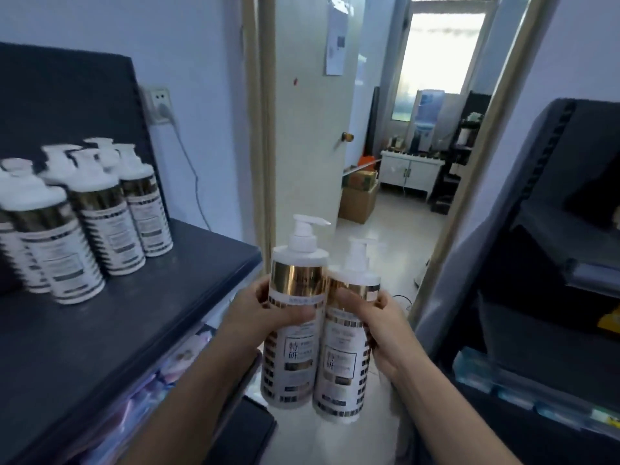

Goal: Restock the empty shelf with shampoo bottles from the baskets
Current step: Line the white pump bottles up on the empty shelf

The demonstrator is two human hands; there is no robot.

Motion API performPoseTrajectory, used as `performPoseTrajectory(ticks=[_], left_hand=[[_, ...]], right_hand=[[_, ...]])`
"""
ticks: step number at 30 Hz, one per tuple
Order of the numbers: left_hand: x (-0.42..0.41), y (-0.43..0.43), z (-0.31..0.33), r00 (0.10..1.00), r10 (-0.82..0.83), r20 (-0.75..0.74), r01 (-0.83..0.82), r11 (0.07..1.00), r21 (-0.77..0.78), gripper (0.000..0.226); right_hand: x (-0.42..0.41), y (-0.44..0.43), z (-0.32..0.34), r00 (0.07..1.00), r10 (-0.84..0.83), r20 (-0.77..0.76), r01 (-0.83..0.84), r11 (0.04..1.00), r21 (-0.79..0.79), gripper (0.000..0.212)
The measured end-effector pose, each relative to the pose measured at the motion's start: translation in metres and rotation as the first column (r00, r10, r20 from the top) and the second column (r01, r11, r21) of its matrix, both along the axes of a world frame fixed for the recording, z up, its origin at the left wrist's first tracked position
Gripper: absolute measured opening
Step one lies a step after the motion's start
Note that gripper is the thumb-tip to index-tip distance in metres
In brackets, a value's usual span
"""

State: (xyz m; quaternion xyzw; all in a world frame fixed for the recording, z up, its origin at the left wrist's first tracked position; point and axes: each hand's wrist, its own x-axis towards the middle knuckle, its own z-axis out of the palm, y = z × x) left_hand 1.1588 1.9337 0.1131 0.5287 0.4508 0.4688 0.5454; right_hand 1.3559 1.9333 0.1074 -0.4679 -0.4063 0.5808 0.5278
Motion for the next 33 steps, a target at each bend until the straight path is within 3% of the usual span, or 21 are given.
performPoseTrajectory(ticks=[8, 16, 19, 28, 33], left_hand=[[-0.048, 0.022, 0.026, 0.966, 0.258, 0.035, -0.260, 0.963, 0.071, 0.048], [-0.065, 0.037, 0.039, 0.830, 0.554, 0.059, -0.557, 0.825, 0.096, 0.063], [-0.068, 0.041, 0.046, 0.767, 0.637, 0.070, -0.641, 0.759, 0.115, 0.047], [-0.105, 0.050, 0.052, 0.627, 0.777, 0.050, -0.777, 0.619, 0.115, 0.059], [-0.138, 0.066, 0.044, 0.589, 0.807, 0.051, -0.808, 0.585, 0.073, 0.060]], right_hand=[[-0.044, 0.072, 0.022, 0.976, 0.213, 0.052, -0.218, 0.970, 0.104, 0.065], [-0.075, 0.141, 0.042, 0.876, 0.463, 0.135, -0.482, 0.857, 0.183, 0.065], [-0.090, 0.163, 0.049, 0.817, 0.544, 0.190, -0.575, 0.793, 0.200, 0.067], [-0.142, 0.208, 0.068, 0.715, 0.678, 0.174, -0.699, 0.684, 0.209, 0.060], [-0.186, 0.231, 0.063, 0.685, 0.710, 0.163, -0.727, 0.650, 0.221, 0.076]])
